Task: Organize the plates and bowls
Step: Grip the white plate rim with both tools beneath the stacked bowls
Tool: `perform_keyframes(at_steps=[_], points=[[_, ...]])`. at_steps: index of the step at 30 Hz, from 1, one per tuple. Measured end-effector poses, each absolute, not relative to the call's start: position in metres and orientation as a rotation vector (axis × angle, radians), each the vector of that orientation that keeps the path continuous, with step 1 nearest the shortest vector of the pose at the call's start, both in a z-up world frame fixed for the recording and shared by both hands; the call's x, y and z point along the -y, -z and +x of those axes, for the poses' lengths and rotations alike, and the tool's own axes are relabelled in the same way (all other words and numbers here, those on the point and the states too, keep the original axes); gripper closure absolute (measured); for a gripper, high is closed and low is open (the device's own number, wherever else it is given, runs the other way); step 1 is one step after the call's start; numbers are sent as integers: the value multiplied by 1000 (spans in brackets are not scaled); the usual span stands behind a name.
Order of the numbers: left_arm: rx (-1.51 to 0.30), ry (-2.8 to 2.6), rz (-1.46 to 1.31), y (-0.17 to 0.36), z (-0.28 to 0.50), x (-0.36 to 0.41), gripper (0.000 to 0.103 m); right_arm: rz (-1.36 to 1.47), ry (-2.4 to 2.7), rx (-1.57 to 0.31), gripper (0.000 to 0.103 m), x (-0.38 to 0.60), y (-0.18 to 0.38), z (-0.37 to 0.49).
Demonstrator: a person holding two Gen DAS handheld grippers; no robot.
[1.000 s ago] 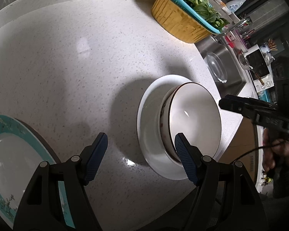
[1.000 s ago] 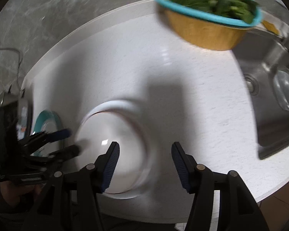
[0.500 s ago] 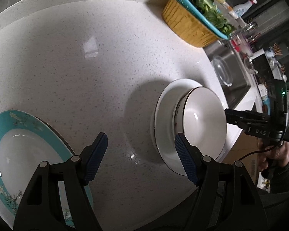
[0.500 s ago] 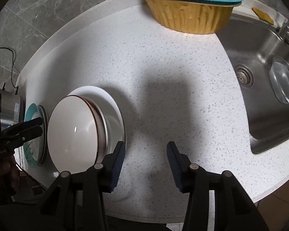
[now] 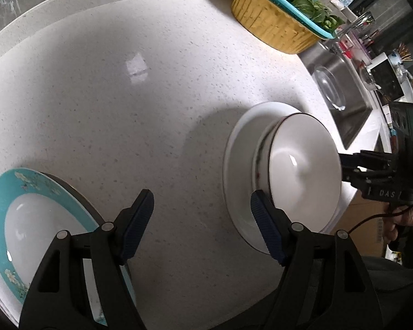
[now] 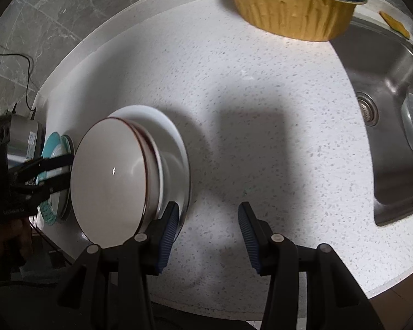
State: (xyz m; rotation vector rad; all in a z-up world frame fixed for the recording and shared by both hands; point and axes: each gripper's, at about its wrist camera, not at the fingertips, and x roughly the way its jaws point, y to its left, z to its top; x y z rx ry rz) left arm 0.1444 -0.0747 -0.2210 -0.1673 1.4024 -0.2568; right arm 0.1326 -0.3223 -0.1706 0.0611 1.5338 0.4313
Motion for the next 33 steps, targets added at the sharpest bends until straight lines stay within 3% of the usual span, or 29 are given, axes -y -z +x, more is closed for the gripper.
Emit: perform_keyframes(at_steps=[18,26,33], points=[[-1455,228,-47,252,155,96,32,-15,-391,-1475,56,312,170,125],[-1451,253,-60,265,156,107,33,65,-351,-1538,56,315,179,131],[-1412,257,-50,266,161,115,34,126,-359,-1538,63,308,195,130]])
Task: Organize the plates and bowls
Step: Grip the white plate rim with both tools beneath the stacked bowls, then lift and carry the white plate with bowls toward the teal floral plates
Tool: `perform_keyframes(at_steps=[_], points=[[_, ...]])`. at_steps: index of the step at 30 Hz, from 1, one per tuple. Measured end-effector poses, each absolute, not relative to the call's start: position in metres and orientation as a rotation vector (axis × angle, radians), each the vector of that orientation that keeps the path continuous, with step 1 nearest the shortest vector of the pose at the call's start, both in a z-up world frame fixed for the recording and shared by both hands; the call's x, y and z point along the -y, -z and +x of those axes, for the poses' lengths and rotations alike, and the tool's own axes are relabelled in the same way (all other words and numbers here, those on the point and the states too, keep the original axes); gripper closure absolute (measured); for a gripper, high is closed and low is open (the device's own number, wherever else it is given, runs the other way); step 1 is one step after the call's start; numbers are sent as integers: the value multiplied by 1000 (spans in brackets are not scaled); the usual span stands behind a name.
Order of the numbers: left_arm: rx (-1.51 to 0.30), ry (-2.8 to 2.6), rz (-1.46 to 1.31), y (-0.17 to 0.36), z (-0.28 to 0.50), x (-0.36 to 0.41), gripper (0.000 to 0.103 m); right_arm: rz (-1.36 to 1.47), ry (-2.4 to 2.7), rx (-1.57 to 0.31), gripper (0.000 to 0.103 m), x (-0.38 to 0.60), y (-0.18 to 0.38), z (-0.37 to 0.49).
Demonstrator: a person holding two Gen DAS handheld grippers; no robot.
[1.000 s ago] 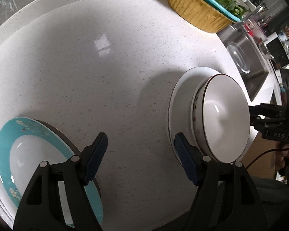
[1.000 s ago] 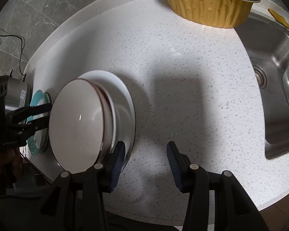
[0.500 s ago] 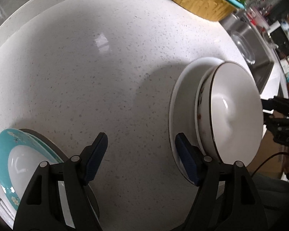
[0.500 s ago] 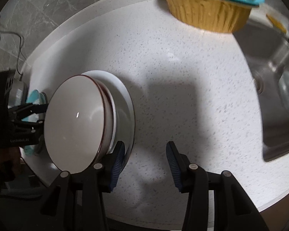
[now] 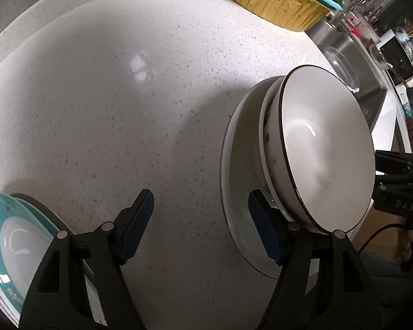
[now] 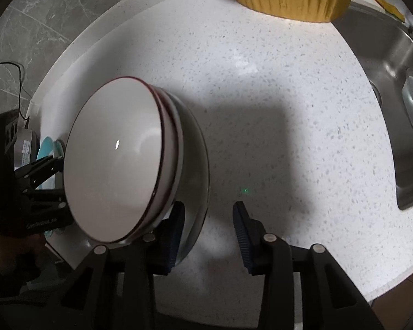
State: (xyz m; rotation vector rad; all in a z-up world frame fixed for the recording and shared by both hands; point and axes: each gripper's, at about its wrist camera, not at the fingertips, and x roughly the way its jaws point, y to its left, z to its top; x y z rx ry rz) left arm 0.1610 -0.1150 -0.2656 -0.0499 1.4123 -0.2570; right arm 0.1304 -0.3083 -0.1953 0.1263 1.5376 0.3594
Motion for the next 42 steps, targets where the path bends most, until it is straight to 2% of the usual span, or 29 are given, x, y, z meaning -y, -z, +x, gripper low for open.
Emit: perform_keyframes(at_steps=[6,9,13,23,26,27,28,29,32,42], points=[[-1401,257,-63,266,169,116,33,109,-351,-1459,63,303,194,138],[-1401,271,-66,269,173,124,36,118,-374,-1434,63,302,196,139],[-1386,297,-43,273,176,141,67,138,-397,-1427,64,298,200,141],[-1354,261,-66,277,189,143,67,140,-345,-1372,61,294,199,152],[-1352,270,-79,278,192,144,68,133,-363,-1369,61,290,201,156],[-1350,281,-85,278,193,145,74,137,-364,-1369,61,289,202,157],[-1348,294,-88,278,194,146,80,141,-368,-1369,62,288,204,158],[-1346,301,-86,278,193,148,82,140,-376,-1367,64,282,205,163],[-1344,293,-83,277,197,149,87,104,-394,-1352,86,274,205,166],[-1324,264,-87,273,199,150,89,76,-370,-1348,89,268,205,172]])
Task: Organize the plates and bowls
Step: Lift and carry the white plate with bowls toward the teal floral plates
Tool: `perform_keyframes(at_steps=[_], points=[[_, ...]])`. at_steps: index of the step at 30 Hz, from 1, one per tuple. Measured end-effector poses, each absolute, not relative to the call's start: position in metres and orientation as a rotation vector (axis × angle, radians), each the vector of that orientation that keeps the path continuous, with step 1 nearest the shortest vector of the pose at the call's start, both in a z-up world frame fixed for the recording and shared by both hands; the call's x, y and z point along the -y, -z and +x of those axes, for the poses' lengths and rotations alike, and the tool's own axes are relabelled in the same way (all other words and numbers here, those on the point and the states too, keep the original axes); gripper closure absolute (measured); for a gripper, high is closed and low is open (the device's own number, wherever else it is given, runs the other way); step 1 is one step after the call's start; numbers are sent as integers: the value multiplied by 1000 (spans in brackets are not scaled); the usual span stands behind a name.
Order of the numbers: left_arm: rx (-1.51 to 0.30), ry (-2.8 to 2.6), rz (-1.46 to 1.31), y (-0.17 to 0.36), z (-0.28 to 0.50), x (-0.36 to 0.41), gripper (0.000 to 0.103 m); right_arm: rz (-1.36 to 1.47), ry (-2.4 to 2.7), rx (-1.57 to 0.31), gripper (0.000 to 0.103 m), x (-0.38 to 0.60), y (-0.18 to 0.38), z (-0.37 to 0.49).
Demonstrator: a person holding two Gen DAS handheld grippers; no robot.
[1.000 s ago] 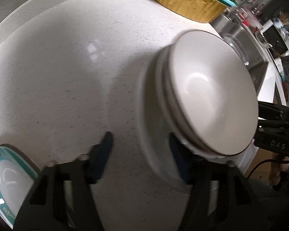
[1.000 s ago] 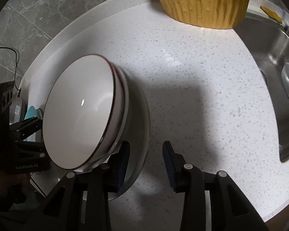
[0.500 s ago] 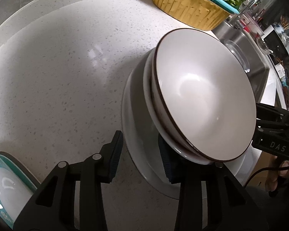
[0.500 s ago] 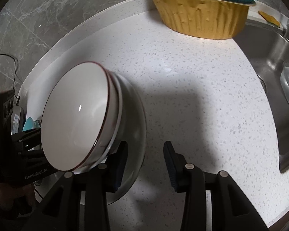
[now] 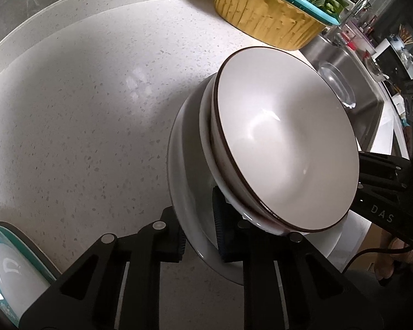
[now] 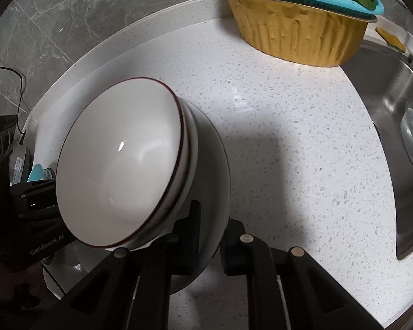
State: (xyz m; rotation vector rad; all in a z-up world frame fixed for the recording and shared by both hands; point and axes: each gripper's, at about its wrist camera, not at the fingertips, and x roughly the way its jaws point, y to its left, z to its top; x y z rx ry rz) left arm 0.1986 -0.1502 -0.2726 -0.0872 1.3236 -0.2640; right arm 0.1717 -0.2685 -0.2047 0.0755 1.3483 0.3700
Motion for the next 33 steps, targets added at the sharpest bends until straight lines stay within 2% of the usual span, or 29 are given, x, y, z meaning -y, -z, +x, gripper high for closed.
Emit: perform_keyframes(at_steps=[18,33], points=[[-1293,183,-118,233,180,137,89,12,-430,-1327,89,253,174,160],[-1241,-5,-221,176,130,69,89,-89,-629,-1266,90,192,129,157]])
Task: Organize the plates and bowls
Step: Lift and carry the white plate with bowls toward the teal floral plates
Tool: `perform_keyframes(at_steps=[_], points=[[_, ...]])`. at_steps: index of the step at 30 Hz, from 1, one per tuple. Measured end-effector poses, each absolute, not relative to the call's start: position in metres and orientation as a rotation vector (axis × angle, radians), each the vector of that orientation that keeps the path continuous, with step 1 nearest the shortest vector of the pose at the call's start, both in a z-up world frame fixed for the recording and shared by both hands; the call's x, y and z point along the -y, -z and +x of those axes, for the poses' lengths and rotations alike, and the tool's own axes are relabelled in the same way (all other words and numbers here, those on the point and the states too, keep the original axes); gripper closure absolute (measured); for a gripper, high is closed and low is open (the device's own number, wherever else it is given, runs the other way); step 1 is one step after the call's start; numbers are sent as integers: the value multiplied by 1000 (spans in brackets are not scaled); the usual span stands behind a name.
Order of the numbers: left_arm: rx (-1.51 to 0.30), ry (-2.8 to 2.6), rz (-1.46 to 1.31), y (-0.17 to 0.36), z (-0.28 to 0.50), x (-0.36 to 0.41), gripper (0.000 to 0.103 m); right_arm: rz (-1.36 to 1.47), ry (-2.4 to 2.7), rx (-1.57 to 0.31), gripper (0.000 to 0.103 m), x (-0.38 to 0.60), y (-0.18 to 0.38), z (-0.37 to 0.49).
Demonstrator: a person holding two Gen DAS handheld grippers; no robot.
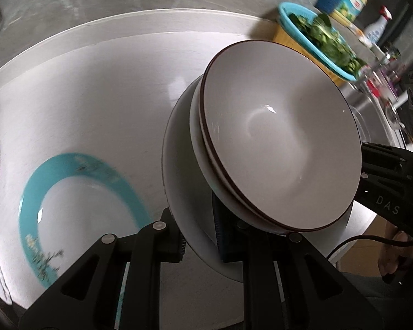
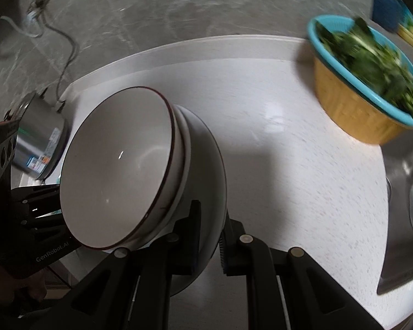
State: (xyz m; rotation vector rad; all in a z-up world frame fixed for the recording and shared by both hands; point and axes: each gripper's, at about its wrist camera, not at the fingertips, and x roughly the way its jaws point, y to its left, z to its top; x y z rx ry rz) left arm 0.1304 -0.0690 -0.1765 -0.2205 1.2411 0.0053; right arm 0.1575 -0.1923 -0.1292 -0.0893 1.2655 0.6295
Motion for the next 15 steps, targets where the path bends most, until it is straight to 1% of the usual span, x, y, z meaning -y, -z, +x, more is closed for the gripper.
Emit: perform_keyframes(at_steps=[9,15], points=[[-1223,-134,-288,156,83,7,89,-160,-783,-1259,89,131,120,141],[-1230,-204,-324,154,46,-37,89,-207,-876,-1249,89,84,115,127]])
